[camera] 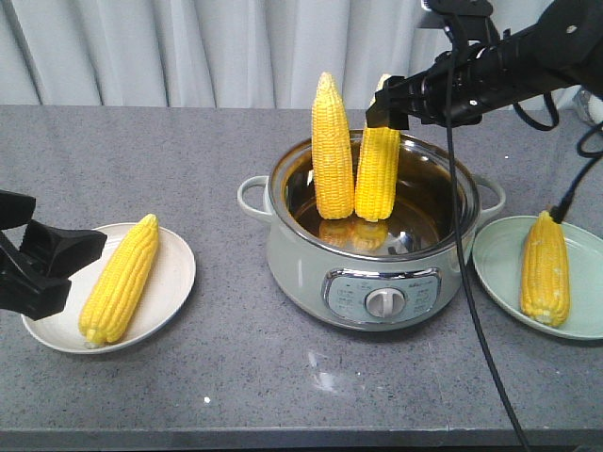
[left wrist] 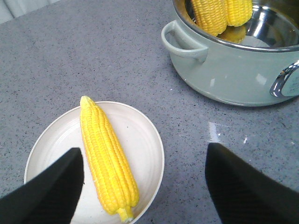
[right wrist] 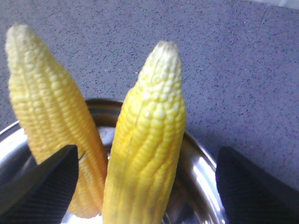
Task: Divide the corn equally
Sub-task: 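Lower the right gripper into the pot and grasp a corn cob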
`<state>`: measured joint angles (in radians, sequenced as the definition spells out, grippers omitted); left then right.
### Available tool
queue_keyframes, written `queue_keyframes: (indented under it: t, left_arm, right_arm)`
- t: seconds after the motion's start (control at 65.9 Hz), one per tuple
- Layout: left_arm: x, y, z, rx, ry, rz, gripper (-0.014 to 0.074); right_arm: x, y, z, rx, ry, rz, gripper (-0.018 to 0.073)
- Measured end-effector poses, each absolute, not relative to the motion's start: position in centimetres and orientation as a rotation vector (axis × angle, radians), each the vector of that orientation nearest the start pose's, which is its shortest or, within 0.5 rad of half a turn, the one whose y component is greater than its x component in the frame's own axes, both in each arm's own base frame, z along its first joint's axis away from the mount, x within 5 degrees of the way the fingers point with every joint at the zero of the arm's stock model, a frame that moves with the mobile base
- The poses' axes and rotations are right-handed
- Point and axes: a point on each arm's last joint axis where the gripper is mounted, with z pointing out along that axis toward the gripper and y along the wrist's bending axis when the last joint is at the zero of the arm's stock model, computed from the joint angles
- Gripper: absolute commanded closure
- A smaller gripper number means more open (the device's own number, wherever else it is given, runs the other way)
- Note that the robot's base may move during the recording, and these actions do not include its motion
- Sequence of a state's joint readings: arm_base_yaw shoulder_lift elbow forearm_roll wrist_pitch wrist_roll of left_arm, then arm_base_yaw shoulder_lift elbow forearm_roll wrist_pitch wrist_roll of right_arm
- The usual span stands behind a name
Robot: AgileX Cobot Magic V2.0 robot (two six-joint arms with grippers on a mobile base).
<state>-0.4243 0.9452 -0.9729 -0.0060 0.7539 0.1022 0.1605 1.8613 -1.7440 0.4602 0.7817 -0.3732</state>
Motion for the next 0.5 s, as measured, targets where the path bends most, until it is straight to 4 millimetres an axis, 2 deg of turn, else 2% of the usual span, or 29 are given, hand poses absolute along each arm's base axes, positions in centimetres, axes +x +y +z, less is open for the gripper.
queue_keyframes:
  t: [0.303,0.5]
  left_arm:
    - [16.9,-7.7,37.1,0.574,2.140,-0.186,0.0083]
    - [16.9,-7.7,37.1,0.574,2.140,-0.186,0.0083]
  right_arm:
    - [45.4,10.2,31.6,-0.332,2.260,0.453,-0.0001]
    - [45.8,10.6,31.2,-0.316,2.252,0.502,0.0153]
